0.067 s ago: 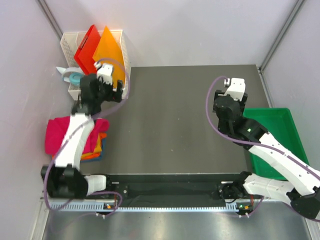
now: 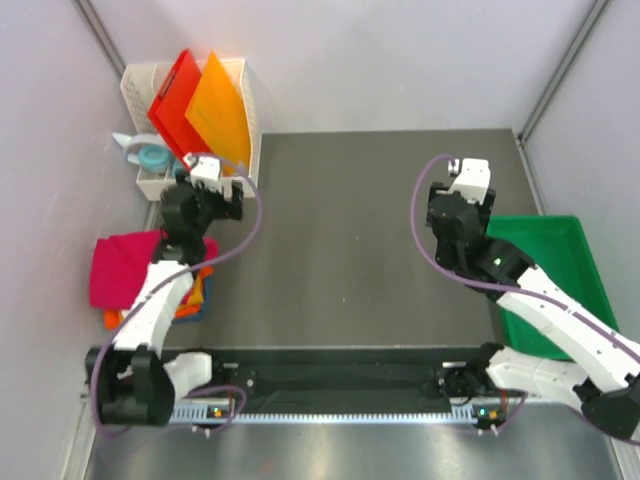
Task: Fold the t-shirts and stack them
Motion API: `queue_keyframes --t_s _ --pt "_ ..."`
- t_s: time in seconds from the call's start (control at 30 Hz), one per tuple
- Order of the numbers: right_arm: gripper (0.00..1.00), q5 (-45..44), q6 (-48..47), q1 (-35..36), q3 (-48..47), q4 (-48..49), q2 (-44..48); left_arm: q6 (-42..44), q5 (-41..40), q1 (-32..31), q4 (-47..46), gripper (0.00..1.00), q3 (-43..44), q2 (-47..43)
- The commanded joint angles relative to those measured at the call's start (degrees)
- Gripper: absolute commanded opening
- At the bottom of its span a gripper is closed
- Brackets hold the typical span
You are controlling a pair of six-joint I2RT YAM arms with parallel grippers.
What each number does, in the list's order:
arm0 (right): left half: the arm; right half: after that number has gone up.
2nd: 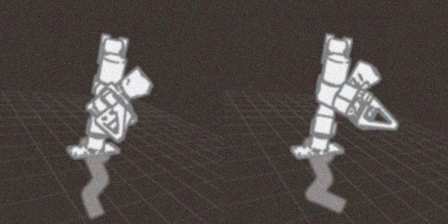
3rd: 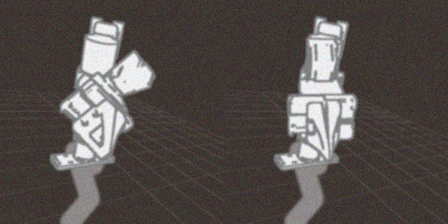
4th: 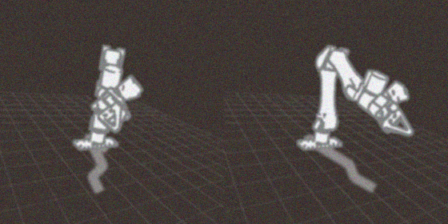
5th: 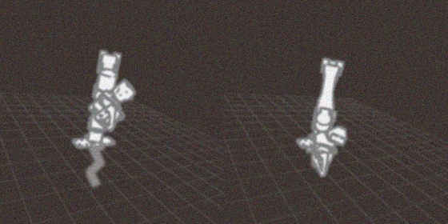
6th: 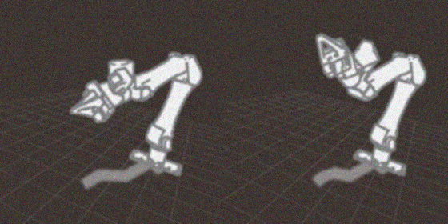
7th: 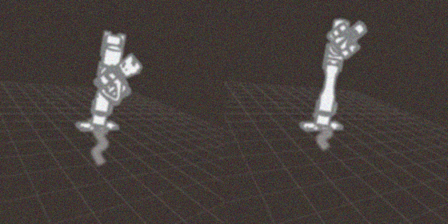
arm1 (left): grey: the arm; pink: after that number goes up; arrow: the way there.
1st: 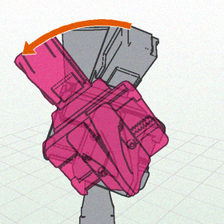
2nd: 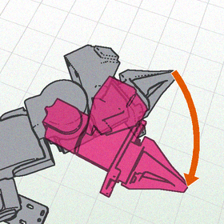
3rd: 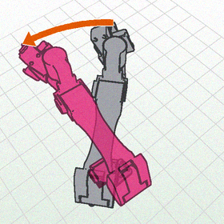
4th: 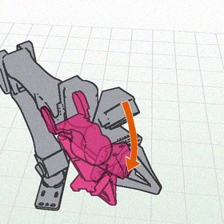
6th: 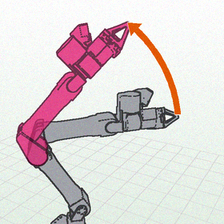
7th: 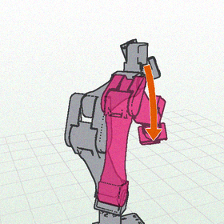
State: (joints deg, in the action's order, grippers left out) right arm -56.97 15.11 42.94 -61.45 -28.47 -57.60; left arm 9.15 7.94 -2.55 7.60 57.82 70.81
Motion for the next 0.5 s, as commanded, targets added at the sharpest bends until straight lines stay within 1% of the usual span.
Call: queue_keyframes --t_s 0.0,0.03,0.07,0.1,0.2,0.37,0.47 --pt "0.64 -1.74 1.40 -0.66 1.86 0.17 1.18 -4.13 4.89 1.84 -49.54 0.99 -34.43 9.33" --pt "0.64 -2.44 0.97 -0.84 2.21 0.86 1.44 -4.83 4.97 1.84 -52.56 0.99 -35.49 9.96" --pt "0.65 -2.27 1.32 -1.10 2.65 0.61 1.53 -5.62 4.80 1.84 -58.16 0.99 -36.89 11.71" --pt "0.65 -2.44 0.97 -1.10 2.74 0.96 1.44 -5.20 4.97 1.76 -61.61 0.99 -37.17 13.46" --pt "0.66 -2.80 0.10 -1.10 2.39 2.01 1.35 -5.45 4.19 1.67 -62.61 0.99 -37.69 14.89" --pt "0.69 -2.54 -1.22 -1.28 2.12 4.99 0.92 -4.84 5.15 1.49 -68.15 0.99 -41.38 13.83" --pt "0.70 -2.09 -1.23 -1.28 1.42 5.62 -0.75 -4.84 5.50 1.49 -68.33 0.99 -41.47 13.57"
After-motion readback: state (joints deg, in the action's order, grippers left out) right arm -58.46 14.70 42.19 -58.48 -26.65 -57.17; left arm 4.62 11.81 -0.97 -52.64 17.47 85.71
